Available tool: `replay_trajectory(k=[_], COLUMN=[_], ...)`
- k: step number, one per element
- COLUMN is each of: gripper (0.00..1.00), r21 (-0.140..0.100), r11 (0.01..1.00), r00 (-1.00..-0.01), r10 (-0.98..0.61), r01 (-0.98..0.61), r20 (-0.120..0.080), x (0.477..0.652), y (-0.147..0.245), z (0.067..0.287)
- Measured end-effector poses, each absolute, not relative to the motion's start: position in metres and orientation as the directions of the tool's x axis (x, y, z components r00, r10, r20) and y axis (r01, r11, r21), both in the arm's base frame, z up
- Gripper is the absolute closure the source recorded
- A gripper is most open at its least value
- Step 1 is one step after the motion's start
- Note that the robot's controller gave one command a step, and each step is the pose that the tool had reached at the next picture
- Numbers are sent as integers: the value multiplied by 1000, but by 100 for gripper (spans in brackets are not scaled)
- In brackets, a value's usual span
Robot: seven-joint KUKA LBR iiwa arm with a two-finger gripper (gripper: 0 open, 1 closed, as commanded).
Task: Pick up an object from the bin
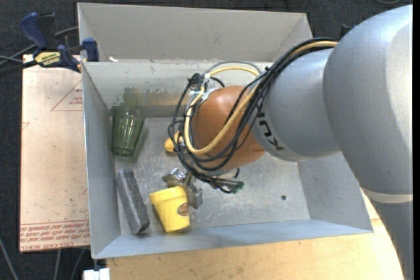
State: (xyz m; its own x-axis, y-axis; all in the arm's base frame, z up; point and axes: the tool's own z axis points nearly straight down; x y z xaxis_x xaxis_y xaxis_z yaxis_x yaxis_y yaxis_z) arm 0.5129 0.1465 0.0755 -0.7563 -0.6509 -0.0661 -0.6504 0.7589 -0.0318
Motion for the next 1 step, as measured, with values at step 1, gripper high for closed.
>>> replay_trajectory(k=[1], gripper=[100], r21=[-30], r11=[775], r00=[-772], r10=[-632], r01=[-631], r20=[-71], x=[516], y=[152], z=[75])
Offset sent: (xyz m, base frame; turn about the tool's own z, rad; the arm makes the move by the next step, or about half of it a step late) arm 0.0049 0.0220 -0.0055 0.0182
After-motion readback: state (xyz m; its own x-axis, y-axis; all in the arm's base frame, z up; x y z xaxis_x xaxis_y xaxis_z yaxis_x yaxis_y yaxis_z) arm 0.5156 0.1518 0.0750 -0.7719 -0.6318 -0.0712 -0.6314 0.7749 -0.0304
